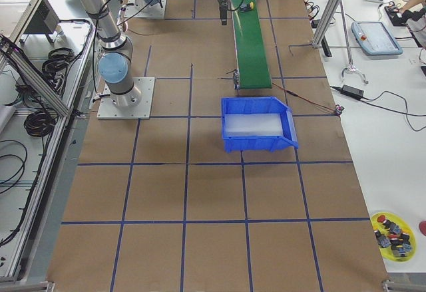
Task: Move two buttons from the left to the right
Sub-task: 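Return the left gripper to the bin and grasp the red-capped button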
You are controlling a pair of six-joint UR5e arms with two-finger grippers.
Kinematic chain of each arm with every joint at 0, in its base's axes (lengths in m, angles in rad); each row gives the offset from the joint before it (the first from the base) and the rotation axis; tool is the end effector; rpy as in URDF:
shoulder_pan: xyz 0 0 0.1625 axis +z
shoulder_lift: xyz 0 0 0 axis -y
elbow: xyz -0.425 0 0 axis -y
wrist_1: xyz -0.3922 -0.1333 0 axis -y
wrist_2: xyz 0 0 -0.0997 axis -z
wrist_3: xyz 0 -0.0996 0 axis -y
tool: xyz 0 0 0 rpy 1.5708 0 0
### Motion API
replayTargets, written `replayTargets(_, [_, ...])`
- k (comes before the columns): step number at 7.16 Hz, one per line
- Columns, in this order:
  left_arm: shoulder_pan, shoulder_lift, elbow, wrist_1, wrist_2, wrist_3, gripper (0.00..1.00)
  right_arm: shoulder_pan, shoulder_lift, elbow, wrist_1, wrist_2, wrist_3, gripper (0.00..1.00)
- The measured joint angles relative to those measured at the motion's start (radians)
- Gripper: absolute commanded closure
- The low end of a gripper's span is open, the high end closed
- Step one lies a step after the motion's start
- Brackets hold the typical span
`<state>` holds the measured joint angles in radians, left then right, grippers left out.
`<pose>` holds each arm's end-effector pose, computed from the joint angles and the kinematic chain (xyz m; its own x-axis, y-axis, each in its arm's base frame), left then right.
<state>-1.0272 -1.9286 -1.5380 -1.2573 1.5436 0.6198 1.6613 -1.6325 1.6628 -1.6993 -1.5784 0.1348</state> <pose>0.2038 -0.6002 0.3346 -0.9967 0.0760 0.0288 0.0759 0.9971 -0.0064 0.1749 -0.4609 0.4855 -0.9990 0.0444 -0.0057 0.0447 0.9942 -0.0982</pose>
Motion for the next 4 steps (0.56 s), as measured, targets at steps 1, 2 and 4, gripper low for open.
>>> replayTargets(1, [0.013,-0.032,-0.017,0.058,-0.004,0.002,0.00,0.000,0.000,0.000,-0.001,0.000,-0.001,0.00])
replayTargets(2, [0.031,-0.065,-0.043,0.123,-0.008,0.002,0.00,0.000,0.000,0.000,-0.003,0.000,-0.001,0.00])
replayTargets(4, [0.041,-0.096,-0.107,0.224,-0.009,-0.005,0.00,0.000,0.000,0.000,-0.002,0.000,-0.001,0.00])
